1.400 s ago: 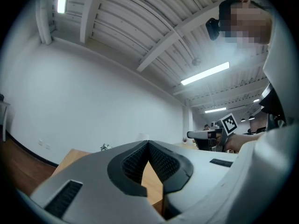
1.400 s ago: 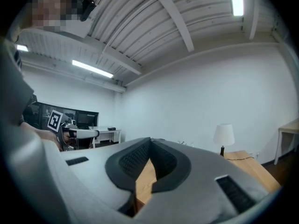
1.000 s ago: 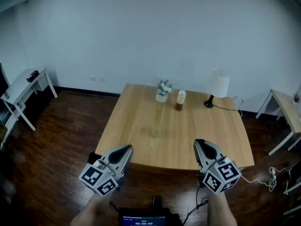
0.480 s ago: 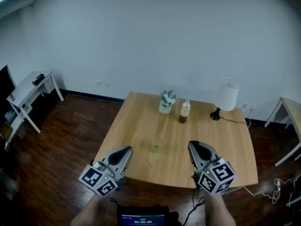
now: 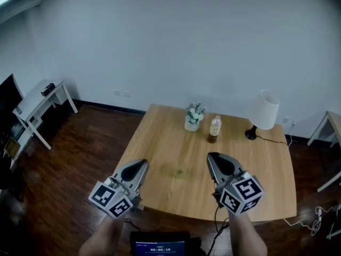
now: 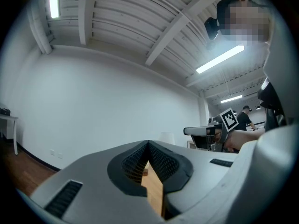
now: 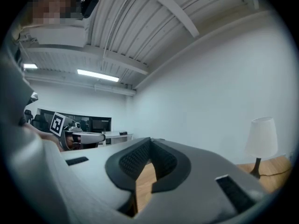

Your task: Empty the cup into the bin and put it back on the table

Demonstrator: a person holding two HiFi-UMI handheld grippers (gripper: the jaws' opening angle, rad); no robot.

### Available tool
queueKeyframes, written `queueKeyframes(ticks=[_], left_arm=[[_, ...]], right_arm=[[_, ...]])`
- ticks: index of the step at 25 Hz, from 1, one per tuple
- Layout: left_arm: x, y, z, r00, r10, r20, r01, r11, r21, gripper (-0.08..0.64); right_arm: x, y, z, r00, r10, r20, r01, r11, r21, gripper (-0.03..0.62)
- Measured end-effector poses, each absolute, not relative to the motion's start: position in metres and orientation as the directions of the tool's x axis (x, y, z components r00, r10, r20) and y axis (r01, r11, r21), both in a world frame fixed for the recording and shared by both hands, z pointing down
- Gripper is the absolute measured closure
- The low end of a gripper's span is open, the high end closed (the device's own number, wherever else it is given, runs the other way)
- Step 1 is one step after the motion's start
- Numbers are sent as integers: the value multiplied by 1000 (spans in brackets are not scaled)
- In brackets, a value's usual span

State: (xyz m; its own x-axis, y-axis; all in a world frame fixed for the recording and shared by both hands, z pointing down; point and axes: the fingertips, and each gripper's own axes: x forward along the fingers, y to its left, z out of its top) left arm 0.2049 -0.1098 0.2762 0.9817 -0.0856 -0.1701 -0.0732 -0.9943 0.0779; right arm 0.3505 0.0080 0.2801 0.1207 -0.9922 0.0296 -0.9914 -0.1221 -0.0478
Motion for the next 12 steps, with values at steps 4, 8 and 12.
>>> queueKeyframes(ticks=[4,8,12], left_arm=[[219,-135,279,981,-81,-176,-67,-994,87,560],[236,-161,277,982,-52,-179,-37,-996,85,560],[253,-187,278,982,-39,-184,-24,-996,82,560]], right_arm=[[362,-17,283,133,-990,37,-990,-135,-48,592],[370,-46,287,144,-988,54,-988,-147,-49,592],[380,-76,290,159,-985,64,-985,-162,-50,592]])
